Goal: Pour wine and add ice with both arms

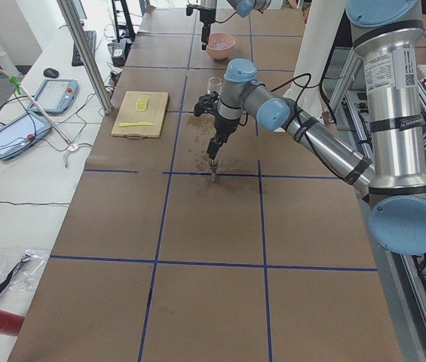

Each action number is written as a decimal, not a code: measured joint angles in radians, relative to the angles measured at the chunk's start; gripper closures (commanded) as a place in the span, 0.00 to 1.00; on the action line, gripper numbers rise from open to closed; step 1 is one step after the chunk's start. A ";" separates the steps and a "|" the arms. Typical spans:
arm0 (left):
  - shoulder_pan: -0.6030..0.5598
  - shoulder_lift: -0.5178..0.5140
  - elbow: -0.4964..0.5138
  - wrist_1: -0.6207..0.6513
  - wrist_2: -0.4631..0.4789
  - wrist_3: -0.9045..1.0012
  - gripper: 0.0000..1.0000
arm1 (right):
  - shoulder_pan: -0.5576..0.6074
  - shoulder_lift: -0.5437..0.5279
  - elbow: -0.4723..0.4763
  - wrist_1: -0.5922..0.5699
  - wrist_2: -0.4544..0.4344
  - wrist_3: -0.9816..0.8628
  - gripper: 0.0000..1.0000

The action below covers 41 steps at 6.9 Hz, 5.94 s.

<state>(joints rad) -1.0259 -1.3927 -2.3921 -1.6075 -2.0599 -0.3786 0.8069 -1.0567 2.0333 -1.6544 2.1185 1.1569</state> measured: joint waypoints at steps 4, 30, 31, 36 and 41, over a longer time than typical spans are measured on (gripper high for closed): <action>-0.047 -0.018 -0.055 -0.005 0.032 -0.019 0.00 | -0.007 0.003 -0.001 -0.004 -0.002 0.000 0.00; -0.052 0.110 -0.025 -0.249 0.248 -0.180 0.00 | 0.328 -0.137 0.019 -0.244 0.130 -0.590 0.00; -0.052 0.110 -0.026 -0.249 0.246 -0.180 0.00 | 0.383 -0.185 -0.004 -0.264 0.129 -0.744 0.00; -0.055 0.108 -0.024 -0.248 0.243 -0.178 0.00 | 0.705 -0.327 -0.252 -0.275 0.131 -1.336 0.00; -0.054 0.108 -0.013 -0.243 0.213 -0.176 0.00 | 0.803 -0.429 -0.335 -0.264 0.119 -1.449 0.00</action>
<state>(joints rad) -1.0796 -1.2848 -2.4046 -1.8507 -1.8472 -0.5543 1.6100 -1.4856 1.6980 -1.9187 2.2378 -0.2926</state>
